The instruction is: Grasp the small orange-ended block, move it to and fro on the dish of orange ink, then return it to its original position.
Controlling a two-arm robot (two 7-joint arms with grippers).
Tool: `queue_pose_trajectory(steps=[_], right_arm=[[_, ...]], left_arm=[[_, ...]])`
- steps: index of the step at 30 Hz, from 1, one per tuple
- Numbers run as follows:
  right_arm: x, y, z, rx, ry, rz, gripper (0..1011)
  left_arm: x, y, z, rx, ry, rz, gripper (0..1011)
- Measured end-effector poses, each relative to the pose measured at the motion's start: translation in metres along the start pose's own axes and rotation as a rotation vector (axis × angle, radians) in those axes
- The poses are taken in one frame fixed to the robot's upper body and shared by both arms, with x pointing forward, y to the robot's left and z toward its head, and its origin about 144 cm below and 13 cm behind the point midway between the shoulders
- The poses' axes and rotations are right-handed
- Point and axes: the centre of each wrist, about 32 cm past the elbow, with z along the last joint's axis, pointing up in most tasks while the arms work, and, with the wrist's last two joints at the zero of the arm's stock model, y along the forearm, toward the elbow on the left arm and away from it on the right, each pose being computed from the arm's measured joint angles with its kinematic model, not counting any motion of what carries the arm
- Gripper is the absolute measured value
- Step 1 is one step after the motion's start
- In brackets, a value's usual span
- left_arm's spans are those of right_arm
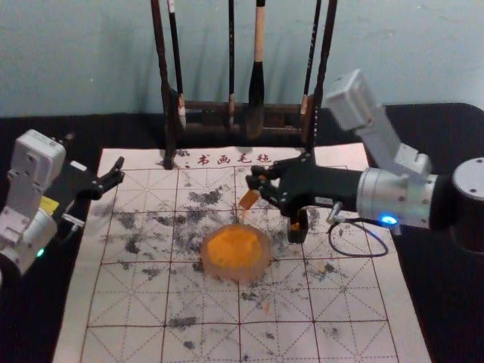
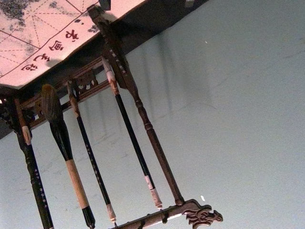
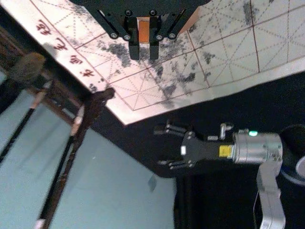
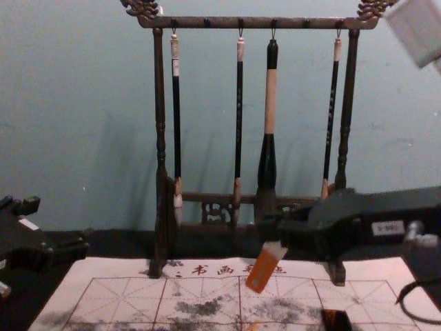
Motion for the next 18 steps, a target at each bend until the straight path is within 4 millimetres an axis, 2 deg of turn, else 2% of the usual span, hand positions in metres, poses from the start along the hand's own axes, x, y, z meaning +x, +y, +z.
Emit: queue_pose_trajectory(steps=[9, 18], right_arm=[[0.003, 0.017, -0.006, -0.071, -0.032, 0.045, 123], [0.009, 0.025, -0.009, -0.124, -0.067, 0.083, 123]], left_arm=[[0.000, 0.000, 0.000, 0.000, 0.000, 0.000, 1001], [0.000, 0.000, 0.000, 0.000, 0.000, 0.000, 1001]])
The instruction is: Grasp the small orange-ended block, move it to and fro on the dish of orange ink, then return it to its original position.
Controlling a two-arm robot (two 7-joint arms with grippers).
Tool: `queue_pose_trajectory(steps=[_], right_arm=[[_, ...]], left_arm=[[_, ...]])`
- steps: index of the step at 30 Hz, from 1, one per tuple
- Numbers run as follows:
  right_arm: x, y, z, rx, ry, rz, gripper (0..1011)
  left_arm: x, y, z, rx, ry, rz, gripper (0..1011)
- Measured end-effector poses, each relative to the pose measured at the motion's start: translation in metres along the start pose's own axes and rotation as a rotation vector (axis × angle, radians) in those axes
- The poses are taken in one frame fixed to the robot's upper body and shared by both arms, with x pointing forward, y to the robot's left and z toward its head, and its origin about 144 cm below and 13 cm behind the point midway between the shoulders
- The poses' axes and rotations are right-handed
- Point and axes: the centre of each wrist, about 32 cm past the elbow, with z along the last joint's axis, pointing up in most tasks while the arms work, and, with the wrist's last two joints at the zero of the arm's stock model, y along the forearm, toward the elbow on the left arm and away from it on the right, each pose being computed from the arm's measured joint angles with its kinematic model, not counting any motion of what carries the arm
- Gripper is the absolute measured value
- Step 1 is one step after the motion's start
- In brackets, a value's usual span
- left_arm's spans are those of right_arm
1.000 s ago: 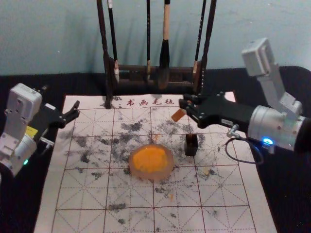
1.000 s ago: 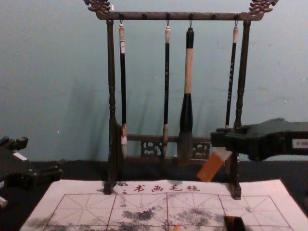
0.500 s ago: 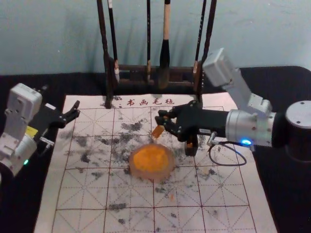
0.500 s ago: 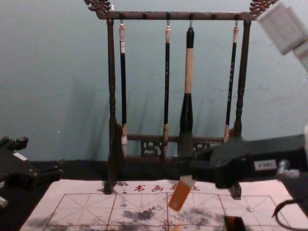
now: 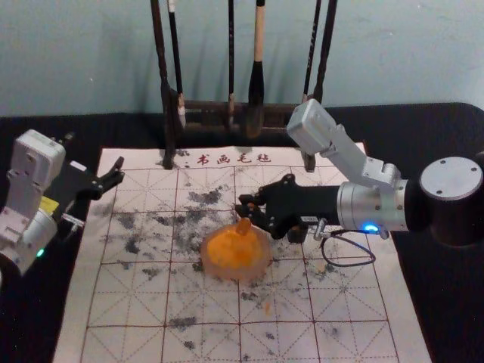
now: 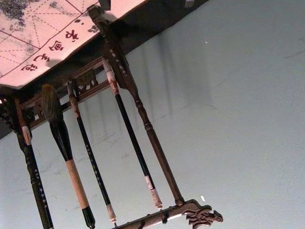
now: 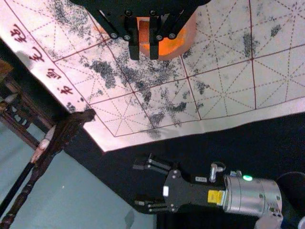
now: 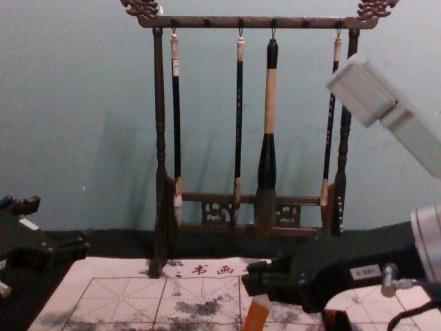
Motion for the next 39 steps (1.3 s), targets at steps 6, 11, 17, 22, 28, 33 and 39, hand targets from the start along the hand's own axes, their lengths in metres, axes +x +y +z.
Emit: queue_pose_trajectory(steps=[6, 11, 17, 22, 28, 33, 39], right_arm=[[0.002, 0.006, 0.000, -0.023, -0.018, 0.018, 123], [0.004, 0.012, 0.000, -0.037, -0.029, 0.028, 123], [0.005, 0.018, 0.001, -0.047, -0.035, 0.032, 123], [0.005, 0.022, 0.001, -0.051, -0.035, 0.033, 123], [0.005, 0.024, 0.001, -0.054, -0.035, 0.033, 123], [0.005, 0.025, 0.001, -0.058, -0.035, 0.028, 123], [0.006, 0.025, 0.001, -0.061, -0.037, 0.018, 123]], left_arm=[[0.000, 0.000, 0.000, 0.000, 0.000, 0.000, 1001], [0.000, 0.000, 0.000, 0.000, 0.000, 0.000, 1001], [0.000, 0.000, 0.000, 0.000, 0.000, 0.000, 1001], [0.000, 0.000, 0.000, 0.000, 0.000, 0.000, 1001], [0.000, 0.000, 0.000, 0.000, 0.000, 0.000, 1001], [0.000, 0.000, 0.000, 0.000, 0.000, 0.000, 1001], [0.000, 0.000, 0.000, 0.000, 0.000, 0.000, 1001]])
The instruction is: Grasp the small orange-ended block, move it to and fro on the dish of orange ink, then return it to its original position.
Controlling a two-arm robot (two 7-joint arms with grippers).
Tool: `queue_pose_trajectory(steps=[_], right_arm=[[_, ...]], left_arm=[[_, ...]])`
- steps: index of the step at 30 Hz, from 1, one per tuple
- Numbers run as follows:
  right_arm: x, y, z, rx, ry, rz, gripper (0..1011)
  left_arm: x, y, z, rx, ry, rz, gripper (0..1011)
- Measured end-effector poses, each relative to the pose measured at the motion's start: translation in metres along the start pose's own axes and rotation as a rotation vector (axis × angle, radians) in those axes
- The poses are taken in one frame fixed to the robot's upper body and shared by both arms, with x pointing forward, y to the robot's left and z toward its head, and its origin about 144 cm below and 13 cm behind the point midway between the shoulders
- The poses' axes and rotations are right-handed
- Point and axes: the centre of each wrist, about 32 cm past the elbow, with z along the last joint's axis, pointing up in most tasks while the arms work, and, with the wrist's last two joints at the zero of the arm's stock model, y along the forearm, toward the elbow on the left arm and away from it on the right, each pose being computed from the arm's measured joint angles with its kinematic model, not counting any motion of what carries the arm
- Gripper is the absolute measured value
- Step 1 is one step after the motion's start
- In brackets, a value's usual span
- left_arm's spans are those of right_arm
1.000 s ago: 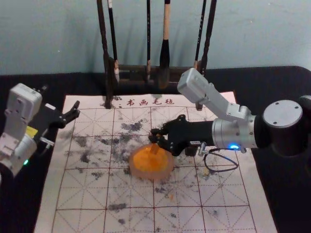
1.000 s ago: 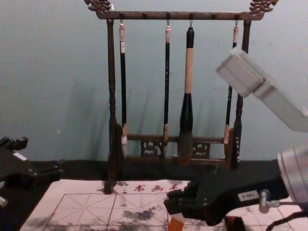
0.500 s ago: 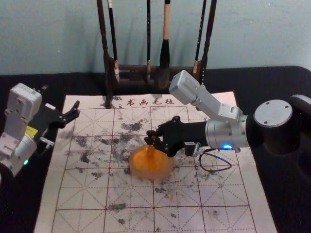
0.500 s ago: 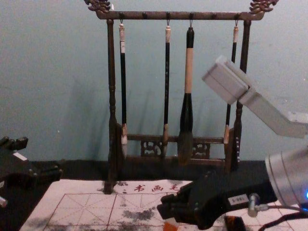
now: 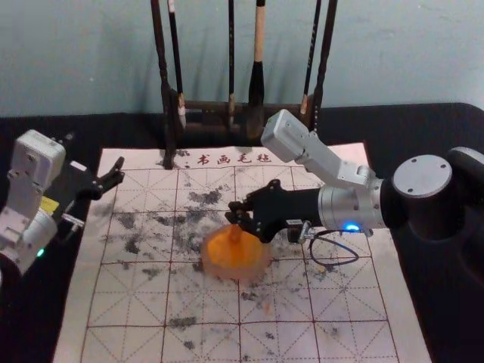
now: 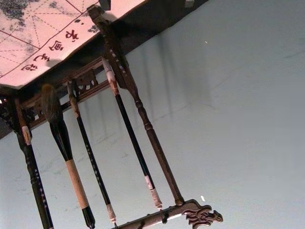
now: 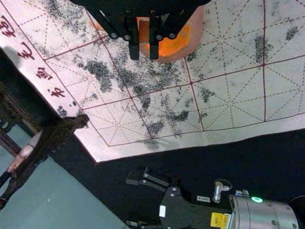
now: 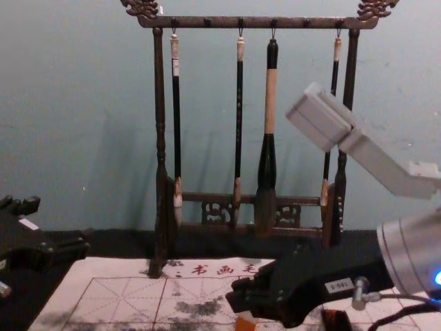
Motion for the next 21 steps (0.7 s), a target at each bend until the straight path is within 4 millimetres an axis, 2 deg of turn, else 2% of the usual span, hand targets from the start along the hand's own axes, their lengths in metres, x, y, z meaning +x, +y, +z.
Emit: queue_pose_trajectory(steps=[21], right_arm=[[0.0025, -0.0053, -0.0044, -0.009, 0.000, -0.013, 123]], left_arm=[[0.0000, 0.0000, 0.0000, 0.000, 0.000, 0.000, 1001]])
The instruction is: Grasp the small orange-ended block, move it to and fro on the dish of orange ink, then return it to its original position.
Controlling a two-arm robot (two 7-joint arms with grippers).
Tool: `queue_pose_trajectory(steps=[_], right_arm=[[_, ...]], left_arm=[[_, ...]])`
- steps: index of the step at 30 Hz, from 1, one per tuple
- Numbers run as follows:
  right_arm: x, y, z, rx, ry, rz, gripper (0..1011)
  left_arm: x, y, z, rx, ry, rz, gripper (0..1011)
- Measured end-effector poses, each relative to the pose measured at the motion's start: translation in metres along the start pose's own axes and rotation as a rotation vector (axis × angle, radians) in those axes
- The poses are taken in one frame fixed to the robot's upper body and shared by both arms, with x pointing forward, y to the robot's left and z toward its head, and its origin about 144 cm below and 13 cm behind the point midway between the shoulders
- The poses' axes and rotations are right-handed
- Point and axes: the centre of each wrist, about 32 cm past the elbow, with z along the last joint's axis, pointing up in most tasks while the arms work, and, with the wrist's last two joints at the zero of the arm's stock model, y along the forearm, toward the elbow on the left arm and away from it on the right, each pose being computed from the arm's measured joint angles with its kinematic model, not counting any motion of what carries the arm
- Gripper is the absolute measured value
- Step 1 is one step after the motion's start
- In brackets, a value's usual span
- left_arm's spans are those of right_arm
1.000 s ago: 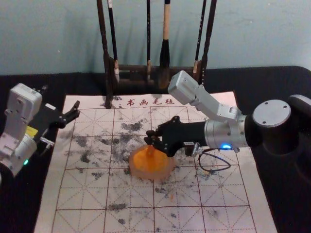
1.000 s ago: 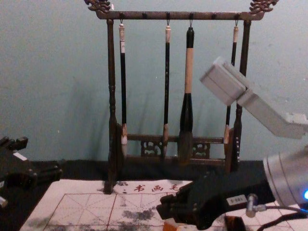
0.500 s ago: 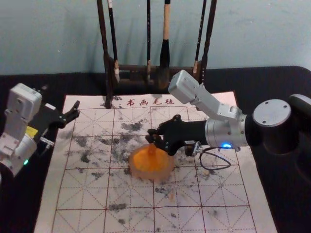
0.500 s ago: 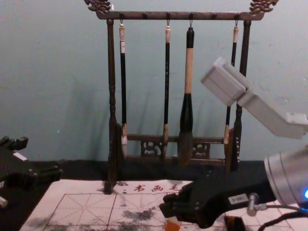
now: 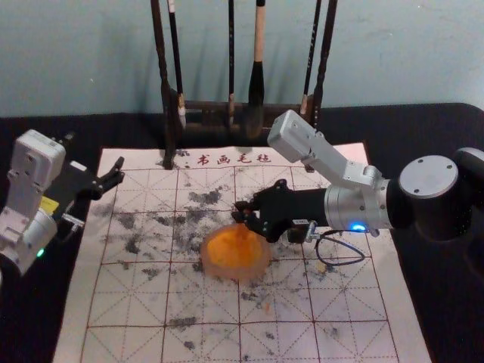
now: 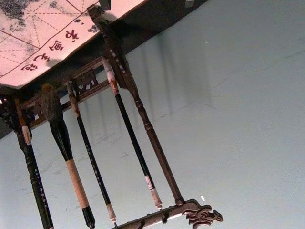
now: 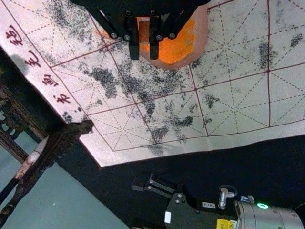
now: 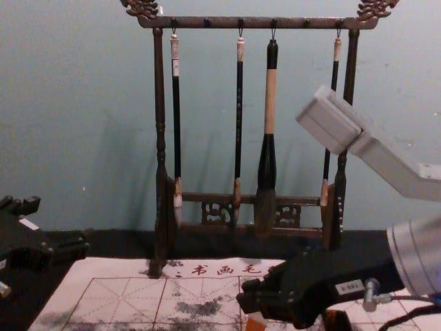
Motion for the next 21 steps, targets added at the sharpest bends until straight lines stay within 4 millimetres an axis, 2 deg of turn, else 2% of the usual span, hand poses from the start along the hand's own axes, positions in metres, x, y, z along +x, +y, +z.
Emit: queue_pose_trajectory(steps=[21], right_arm=[[-0.002, -0.011, -0.004, 0.003, -0.002, 0.012, 123]], left_arm=[[0.000, 0.000, 0.000, 0.000, 0.000, 0.000, 1001]])
